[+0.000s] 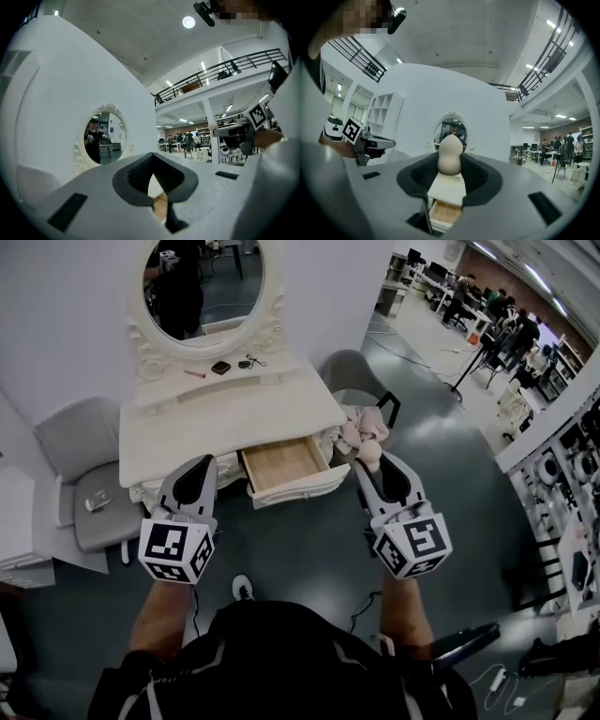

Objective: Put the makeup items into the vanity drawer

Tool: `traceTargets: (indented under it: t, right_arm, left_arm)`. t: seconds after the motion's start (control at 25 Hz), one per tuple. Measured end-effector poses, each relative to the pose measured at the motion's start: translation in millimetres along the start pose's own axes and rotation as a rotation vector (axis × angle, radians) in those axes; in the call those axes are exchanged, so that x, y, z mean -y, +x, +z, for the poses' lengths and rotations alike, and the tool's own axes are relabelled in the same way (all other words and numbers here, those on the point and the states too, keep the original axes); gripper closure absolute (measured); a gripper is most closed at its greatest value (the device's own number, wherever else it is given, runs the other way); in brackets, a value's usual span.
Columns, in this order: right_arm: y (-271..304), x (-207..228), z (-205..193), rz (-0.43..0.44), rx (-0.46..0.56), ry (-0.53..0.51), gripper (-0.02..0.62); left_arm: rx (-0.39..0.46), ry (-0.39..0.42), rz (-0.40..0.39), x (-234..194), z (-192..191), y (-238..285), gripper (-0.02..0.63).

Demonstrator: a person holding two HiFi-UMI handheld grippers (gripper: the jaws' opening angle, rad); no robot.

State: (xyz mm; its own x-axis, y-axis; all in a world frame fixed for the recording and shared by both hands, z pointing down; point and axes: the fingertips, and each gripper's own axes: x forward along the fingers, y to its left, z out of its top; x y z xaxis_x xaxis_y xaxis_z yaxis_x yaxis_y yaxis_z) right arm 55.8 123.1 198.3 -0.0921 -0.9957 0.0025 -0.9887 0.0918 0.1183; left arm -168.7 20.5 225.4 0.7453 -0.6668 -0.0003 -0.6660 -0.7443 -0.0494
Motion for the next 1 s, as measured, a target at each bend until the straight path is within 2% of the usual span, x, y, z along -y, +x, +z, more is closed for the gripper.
traceTargets:
  t: [0.52,0.72,1.0]
  right_arm:
    - [107,-25,4,-0.014,-0.02,-0.004,0.441]
    - [135,-33,4,-0.028,-0.021,-0.014,0.442]
    - [166,-24,3,-0.018,-0.024,-0.009,0.442]
  left_arm:
    - [0.009,0.018,-0.028,-93,-4,38,0.603]
    - [0.022,0.011,-0.05,-116,-9,48,0.603]
    - [0.0,-0.011,-0.04,-137,-23,66,0.603]
